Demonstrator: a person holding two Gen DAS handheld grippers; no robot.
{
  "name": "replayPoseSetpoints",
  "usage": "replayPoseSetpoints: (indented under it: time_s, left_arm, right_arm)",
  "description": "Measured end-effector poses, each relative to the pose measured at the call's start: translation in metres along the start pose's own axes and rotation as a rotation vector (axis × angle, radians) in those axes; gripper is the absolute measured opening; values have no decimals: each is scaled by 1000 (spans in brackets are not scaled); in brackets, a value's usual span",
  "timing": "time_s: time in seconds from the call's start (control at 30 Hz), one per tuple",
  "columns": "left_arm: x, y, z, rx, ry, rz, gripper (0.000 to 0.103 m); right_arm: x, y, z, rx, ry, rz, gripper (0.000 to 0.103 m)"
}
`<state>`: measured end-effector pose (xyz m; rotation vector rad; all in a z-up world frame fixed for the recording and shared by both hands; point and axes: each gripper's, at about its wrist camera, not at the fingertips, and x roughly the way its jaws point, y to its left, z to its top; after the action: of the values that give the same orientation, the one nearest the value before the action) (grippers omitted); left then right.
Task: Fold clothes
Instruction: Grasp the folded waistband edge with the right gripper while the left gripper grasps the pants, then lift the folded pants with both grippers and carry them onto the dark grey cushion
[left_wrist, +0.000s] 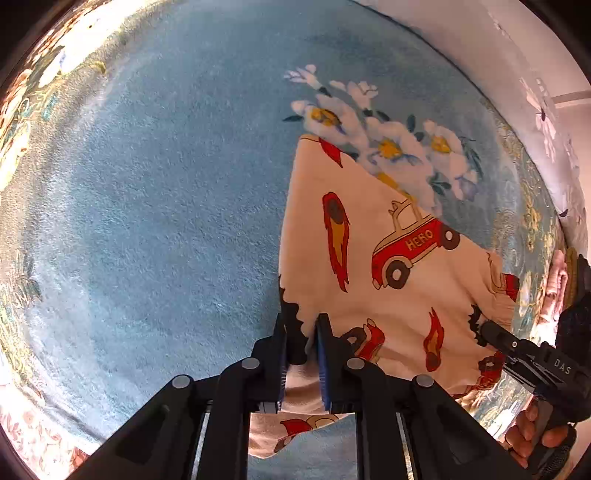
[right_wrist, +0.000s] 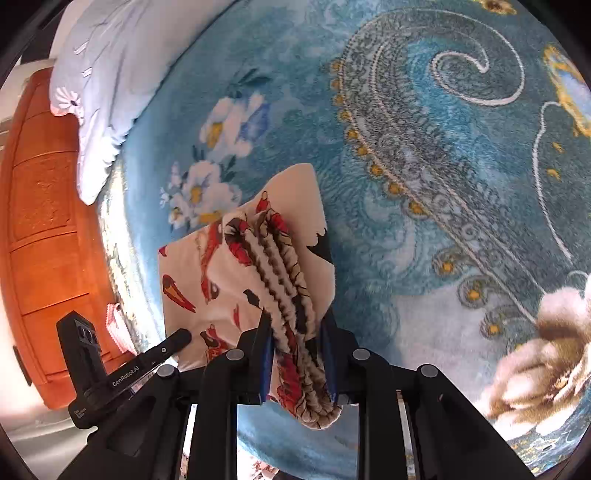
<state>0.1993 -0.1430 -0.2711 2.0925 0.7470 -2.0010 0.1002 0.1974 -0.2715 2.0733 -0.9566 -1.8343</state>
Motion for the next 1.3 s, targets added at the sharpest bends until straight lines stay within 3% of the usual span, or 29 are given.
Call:
replayPoseSetpoints:
  time_s: [0.13, 0.27, 0.4, 0.47, 0.6, 0.63, 0.7, 0.73, 0.77, 0.97, 1.1, 1.17, 1.27, 1.3]
  left_arm:
    - [-33, 0, -22, 7, -27, -2, 14]
    - [-55, -3, -45, 6, -30, -23, 6]
    - [-67, -38, -37, 90, 0, -32, 6]
    - [-54, -56, -23, 139, 30, -36, 5]
    - [-28, -56, -17, 168, 60, -115, 7]
    - [-17, -54, -16, 166, 75, -121, 9]
    - [3, -49, -17, 174, 100, -122, 30]
    - [12, -47, -18, 185, 107, -120, 51]
    - [20, -46, -19, 196, 114, -119, 56]
    - [68, -45, -16, 180, 180, -161, 56]
    - [75, -54, -21, 186, 189, -214, 53]
    - [73, -58, -26, 204, 180, -205, 30]
    - [61, -62, -33, 199, 171, -219, 15]
    - [55, -64, -36, 195, 168, -235, 14]
  right_arm:
    - [-16, 3, -23, -14, -6, 21, 24]
    - [-50, -11, -50, -1, -45, 41, 23]
    - [-60, -8, -76, 39, -109, 29, 23]
    - [-71, -17, -90, 69, -138, -1, 23]
    - [-84, -36, -110, 146, -184, -32, 22]
    - [-86, -39, -115, 155, -193, -37, 22]
    - [-89, -44, -123, 169, -209, -51, 22]
    - [-89, -45, -128, 175, -217, -63, 22]
    - [-91, -48, -134, 185, -225, -74, 22]
    - [-81, -50, -154, 246, -240, -121, 22]
    - [-81, -45, -164, 274, -248, -134, 22]
    - [-84, -40, -167, 279, -251, -138, 22]
    - [-93, -31, -172, 276, -260, -149, 22]
    - [-97, -27, -173, 272, -265, -156, 22]
